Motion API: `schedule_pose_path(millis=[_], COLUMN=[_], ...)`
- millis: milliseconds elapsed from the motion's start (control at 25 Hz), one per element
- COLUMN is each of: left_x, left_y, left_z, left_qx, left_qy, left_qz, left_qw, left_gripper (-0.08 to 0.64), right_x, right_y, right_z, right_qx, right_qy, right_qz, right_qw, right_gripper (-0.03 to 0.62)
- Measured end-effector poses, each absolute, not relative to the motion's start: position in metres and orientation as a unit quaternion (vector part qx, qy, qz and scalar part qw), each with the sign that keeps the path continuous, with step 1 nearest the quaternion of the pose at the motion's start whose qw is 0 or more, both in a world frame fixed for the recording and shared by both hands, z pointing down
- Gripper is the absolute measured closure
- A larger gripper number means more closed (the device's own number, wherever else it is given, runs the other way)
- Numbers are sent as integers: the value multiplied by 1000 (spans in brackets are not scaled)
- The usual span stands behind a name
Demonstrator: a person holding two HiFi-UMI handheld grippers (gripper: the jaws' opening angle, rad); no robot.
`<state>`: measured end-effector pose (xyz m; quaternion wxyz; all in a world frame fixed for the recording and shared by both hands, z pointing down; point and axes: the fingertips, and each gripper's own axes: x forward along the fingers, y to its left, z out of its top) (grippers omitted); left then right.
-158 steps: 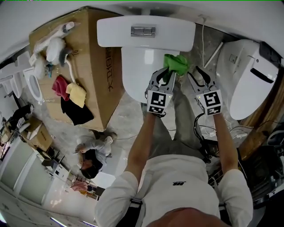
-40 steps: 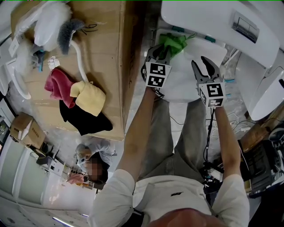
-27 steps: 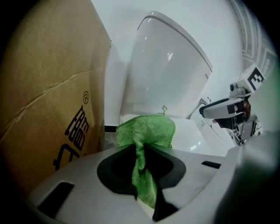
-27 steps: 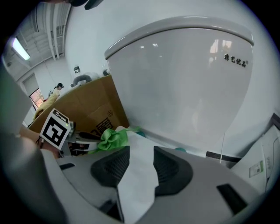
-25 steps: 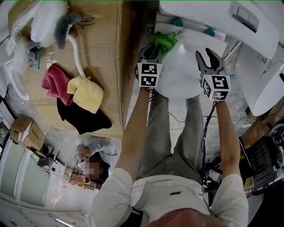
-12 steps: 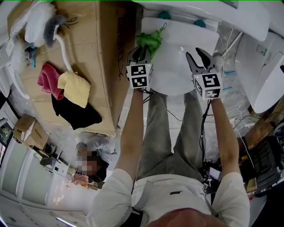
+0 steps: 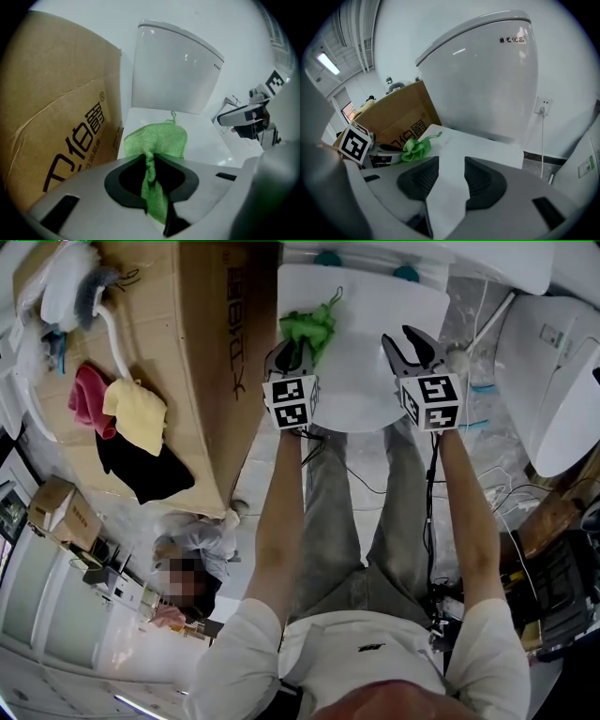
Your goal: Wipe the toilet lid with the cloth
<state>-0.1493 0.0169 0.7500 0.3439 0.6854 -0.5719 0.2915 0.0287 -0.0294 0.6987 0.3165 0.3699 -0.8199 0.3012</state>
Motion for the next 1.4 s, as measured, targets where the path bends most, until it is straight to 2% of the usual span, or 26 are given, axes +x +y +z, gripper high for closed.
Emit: schedule_pose_path(millis=[1400], left_x=[23], left_y=[39], left_z=[751], left_qx=[733], left_qy=[-507], left_qz=[312], left_qw=[330], left_gripper=[488], right_x=[177], right_y=[38], right_z=[704], right_qx=[407], right_qy=[-790], right_qz=[344], right_qw=[303], right_gripper=[411])
